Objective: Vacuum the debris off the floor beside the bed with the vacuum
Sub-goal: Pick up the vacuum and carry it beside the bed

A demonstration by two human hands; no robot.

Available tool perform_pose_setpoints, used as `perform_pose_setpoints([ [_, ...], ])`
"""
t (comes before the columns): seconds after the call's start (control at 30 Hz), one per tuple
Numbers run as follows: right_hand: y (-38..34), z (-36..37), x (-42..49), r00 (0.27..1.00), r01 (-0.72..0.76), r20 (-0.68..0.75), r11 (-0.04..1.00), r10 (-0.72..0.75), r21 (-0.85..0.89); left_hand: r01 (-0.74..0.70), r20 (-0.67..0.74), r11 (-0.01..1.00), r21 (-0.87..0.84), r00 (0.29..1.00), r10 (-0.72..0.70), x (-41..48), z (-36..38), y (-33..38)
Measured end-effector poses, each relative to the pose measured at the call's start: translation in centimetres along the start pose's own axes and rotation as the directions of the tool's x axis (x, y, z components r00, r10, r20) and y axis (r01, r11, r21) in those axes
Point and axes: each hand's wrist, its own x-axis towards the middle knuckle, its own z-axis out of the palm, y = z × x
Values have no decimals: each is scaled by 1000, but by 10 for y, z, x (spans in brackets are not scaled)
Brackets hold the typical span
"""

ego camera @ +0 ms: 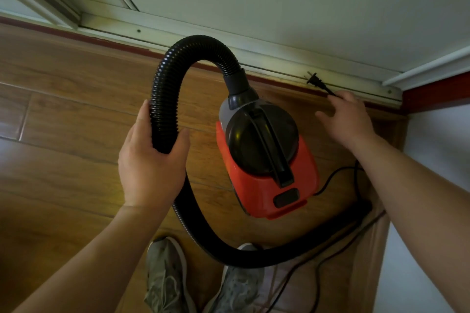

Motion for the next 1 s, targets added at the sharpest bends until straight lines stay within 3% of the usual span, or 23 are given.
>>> perform_pose_setpoints([
  [0.6,-52,-61,-112,995,89,-52,973,-79,213,-5,124,994,108,992,-9,-14,-40,30],
  [1.0,-113,-51,-155,985,149,30,916,-172,372,-36,144,992,118,989,19,-20,-57,22],
])
